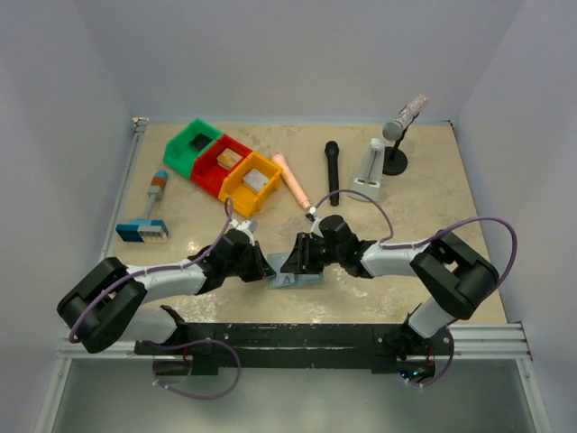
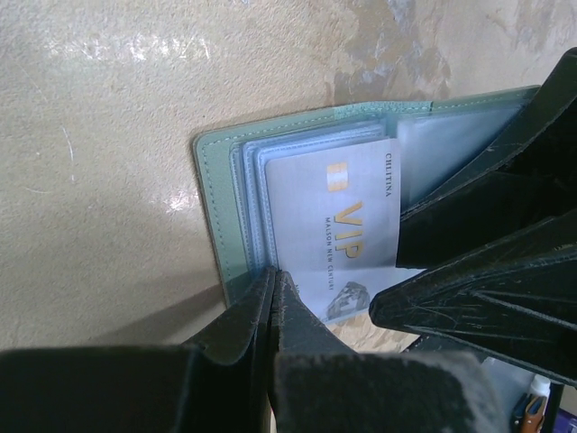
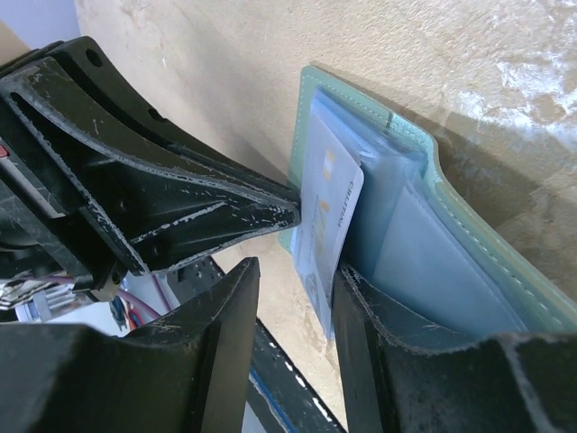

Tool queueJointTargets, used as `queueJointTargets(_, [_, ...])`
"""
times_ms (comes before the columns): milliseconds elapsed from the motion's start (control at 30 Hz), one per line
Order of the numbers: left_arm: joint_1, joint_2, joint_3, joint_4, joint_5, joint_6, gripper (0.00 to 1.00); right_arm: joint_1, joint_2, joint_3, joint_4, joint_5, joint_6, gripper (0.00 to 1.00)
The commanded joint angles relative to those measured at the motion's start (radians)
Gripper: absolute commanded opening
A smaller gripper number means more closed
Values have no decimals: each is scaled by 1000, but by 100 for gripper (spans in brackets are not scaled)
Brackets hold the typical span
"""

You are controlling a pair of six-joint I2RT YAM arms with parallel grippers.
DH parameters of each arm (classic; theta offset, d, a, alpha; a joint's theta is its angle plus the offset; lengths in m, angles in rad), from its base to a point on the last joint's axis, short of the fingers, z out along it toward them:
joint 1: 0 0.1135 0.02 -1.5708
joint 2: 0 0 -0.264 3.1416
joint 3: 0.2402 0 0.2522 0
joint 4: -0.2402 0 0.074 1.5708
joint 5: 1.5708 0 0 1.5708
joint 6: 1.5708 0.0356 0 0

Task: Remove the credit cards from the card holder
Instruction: Remove the credit card from the card holder.

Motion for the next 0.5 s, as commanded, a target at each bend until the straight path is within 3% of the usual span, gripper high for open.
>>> queueJointTargets(0, [-6, 33, -25, 32, 35, 0, 0, 14, 21, 53, 43, -74, 0, 42])
queueJointTargets(467, [-6, 32, -34, 43, 32, -9, 0, 14, 29, 70, 5, -74, -9, 41])
